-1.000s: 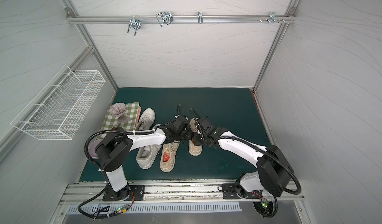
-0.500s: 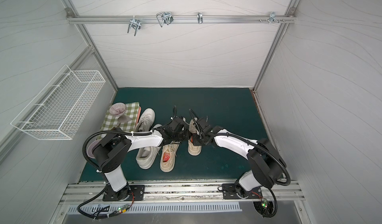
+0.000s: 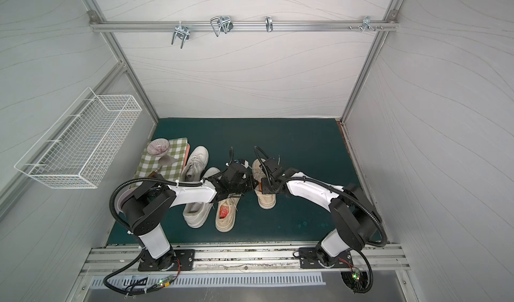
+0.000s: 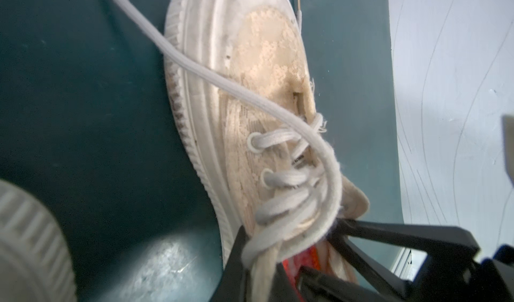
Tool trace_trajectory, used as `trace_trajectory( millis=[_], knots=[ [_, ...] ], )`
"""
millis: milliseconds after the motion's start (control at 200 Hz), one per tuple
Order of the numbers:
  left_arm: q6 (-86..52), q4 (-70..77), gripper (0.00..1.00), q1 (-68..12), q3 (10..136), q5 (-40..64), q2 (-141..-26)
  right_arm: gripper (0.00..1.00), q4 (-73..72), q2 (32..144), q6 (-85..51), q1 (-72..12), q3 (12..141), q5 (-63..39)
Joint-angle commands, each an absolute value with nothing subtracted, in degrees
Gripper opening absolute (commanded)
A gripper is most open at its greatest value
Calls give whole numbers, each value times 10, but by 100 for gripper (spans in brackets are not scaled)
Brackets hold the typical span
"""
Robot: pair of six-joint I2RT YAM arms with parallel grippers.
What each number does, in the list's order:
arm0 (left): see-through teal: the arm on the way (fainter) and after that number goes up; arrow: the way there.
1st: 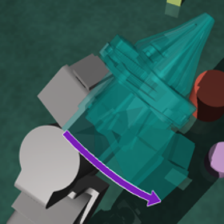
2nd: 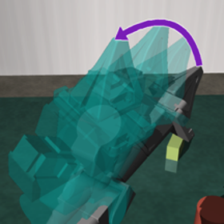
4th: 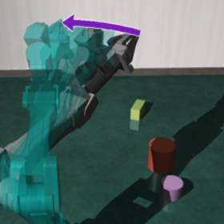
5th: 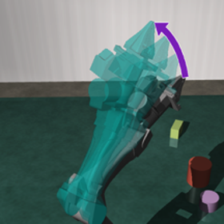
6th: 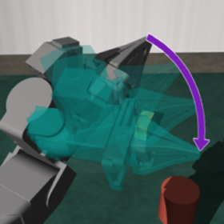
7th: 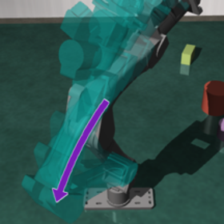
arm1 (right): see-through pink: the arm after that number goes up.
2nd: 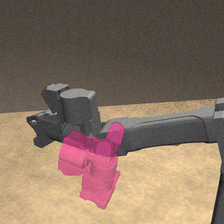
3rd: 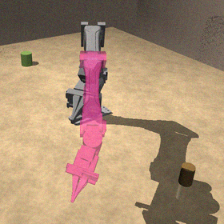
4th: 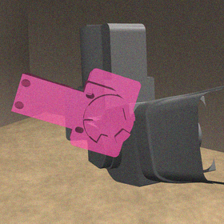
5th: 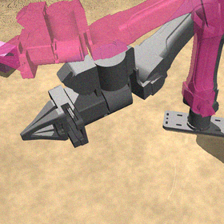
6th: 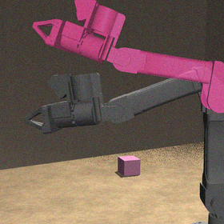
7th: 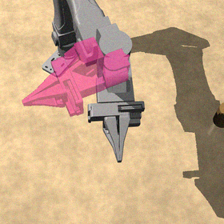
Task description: Remove the insole from the shoe
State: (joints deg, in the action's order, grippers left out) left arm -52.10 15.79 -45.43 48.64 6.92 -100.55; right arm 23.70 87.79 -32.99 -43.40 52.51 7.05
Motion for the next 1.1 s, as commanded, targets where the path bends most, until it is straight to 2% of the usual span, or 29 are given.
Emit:
trace_trajectory(
  millis=[0, 285, 595, 830, 1095],
  knots=[
    [-546, 192, 9, -460, 468, 81, -986, 52, 287, 912, -312, -426, 537, 105],
    [-570, 237, 0, -462, 431, 84, -988, 64, 330, 980, -303, -459, 566, 128],
    [-571, 280, 0, -468, 415, 78, -974, 62, 378, 1062, -322, -464, 597, 160],
    [-573, 298, 0, -468, 407, 75, -965, 52, 373, 1111, -329, -466, 603, 144],
    [-574, 293, 0, -471, 412, 72, -964, 29, 360, 1118, -339, -465, 596, 149]
  ],
)
